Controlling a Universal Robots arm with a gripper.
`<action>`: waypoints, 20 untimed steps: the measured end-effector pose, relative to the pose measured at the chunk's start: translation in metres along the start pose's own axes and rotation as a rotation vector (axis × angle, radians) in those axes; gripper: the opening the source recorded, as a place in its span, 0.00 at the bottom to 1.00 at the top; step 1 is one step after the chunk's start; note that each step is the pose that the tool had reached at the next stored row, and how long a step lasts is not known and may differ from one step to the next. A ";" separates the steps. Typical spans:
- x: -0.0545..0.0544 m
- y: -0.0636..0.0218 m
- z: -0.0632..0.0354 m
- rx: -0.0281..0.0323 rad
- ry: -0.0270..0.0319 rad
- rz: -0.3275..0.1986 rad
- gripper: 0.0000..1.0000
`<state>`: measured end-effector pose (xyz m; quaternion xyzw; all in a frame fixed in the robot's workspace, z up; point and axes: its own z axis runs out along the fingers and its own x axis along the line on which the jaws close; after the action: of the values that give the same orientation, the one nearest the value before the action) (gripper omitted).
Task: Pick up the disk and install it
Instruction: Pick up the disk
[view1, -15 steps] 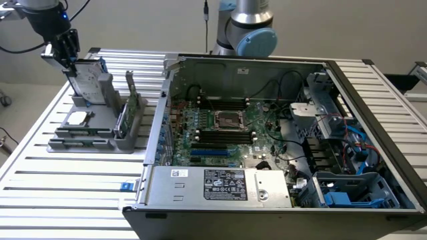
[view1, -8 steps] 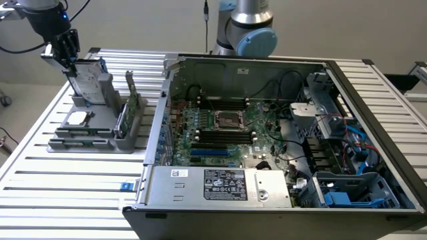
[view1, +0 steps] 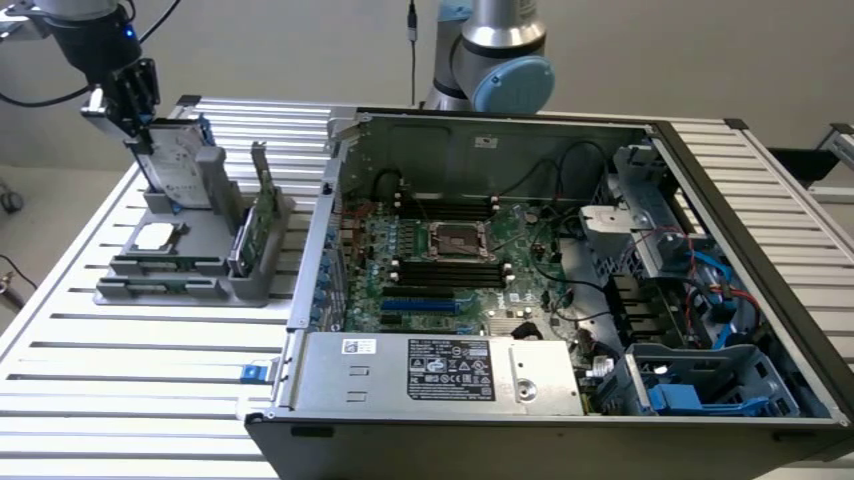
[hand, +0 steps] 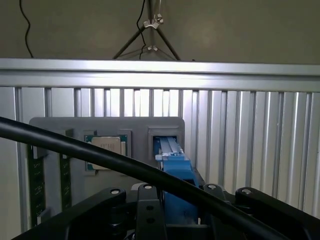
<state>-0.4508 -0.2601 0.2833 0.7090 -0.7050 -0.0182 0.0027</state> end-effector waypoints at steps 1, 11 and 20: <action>0.000 0.0001 0.0001 0.0002 0.0025 0.002 0.33; 0.000 0.0004 0.0001 0.0019 0.0288 0.016 0.33; 0.000 0.0004 0.0002 0.0020 0.0295 0.016 0.33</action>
<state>-0.4511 -0.2602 0.2831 0.7035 -0.7106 -0.0070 0.0125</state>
